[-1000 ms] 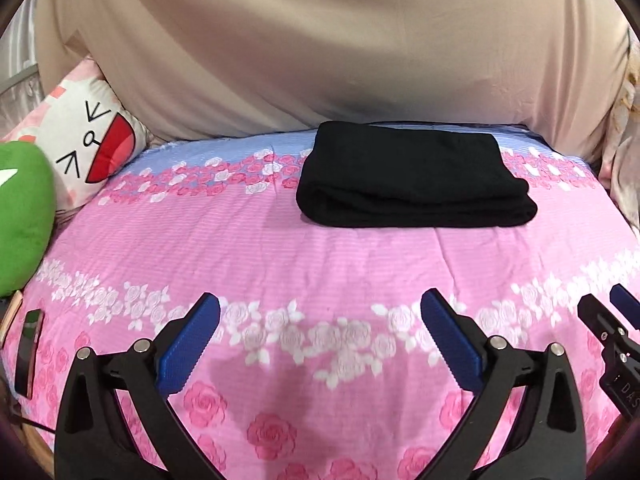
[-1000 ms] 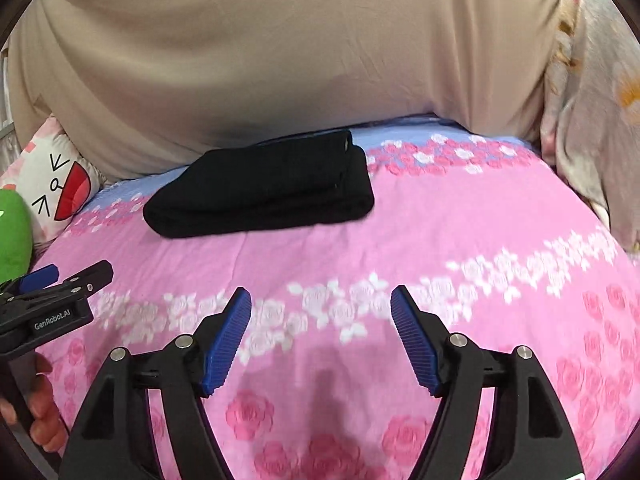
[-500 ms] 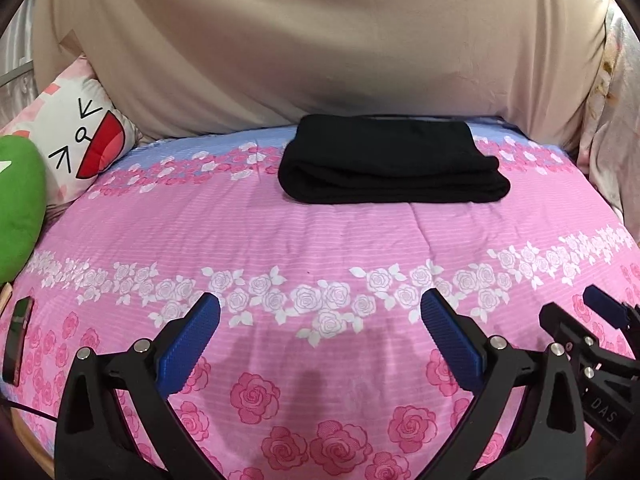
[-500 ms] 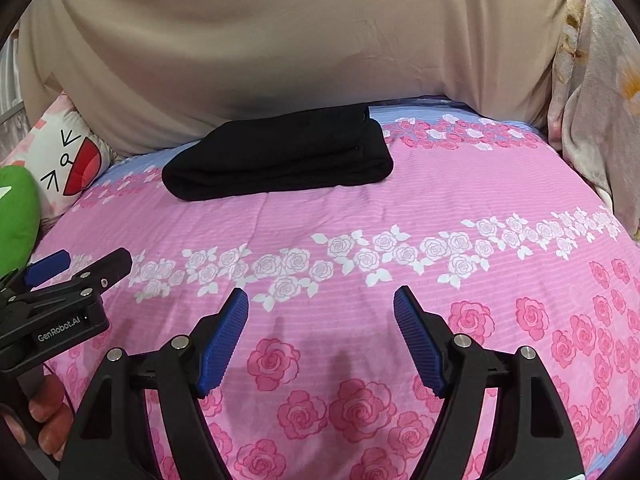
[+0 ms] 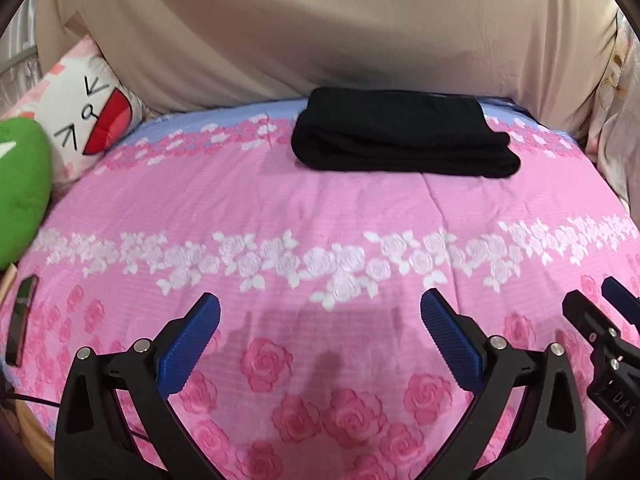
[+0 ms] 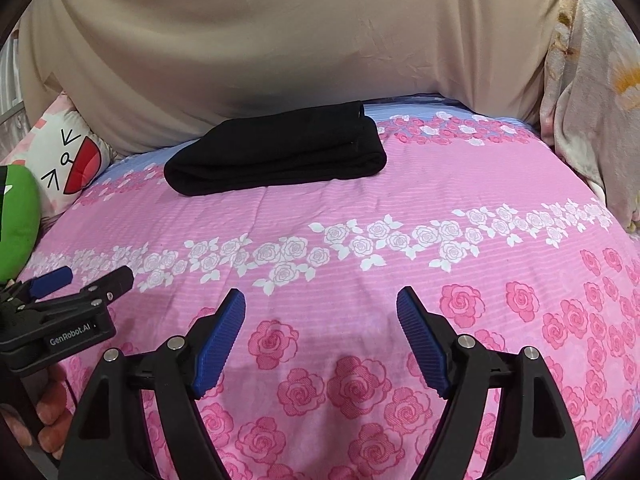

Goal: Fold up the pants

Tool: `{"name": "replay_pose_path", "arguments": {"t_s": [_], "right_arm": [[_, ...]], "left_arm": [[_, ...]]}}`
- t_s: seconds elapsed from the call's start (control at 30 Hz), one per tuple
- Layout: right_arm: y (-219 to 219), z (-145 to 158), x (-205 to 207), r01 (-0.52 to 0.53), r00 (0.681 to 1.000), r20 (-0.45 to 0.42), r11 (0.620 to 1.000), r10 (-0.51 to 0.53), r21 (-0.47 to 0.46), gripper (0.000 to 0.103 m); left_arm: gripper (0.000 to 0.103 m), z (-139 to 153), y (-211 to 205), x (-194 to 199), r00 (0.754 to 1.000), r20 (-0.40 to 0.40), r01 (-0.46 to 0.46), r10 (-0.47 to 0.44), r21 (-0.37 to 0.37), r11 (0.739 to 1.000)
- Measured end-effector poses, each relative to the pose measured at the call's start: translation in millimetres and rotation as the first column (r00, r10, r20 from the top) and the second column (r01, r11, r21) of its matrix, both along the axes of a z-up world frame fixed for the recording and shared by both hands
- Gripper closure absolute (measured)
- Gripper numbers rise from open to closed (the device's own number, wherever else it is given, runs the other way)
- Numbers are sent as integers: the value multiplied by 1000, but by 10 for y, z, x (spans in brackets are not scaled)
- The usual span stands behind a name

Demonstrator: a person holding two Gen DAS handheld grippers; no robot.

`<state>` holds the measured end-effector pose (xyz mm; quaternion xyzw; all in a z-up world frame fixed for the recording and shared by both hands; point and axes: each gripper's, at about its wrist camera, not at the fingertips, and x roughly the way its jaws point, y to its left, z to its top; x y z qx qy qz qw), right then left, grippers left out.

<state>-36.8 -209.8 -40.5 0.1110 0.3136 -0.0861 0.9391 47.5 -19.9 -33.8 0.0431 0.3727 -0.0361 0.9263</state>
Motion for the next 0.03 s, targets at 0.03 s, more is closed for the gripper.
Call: {"name": "replay_pose_path", "arguments": {"t_s": [0.03], "right_arm": [[5,-6,-8,0,1000,-2,1000,0,-1,27]], "left_arm": [[5,-11,-8,-12,1000,-6,7,-7,-2,1000]]}}
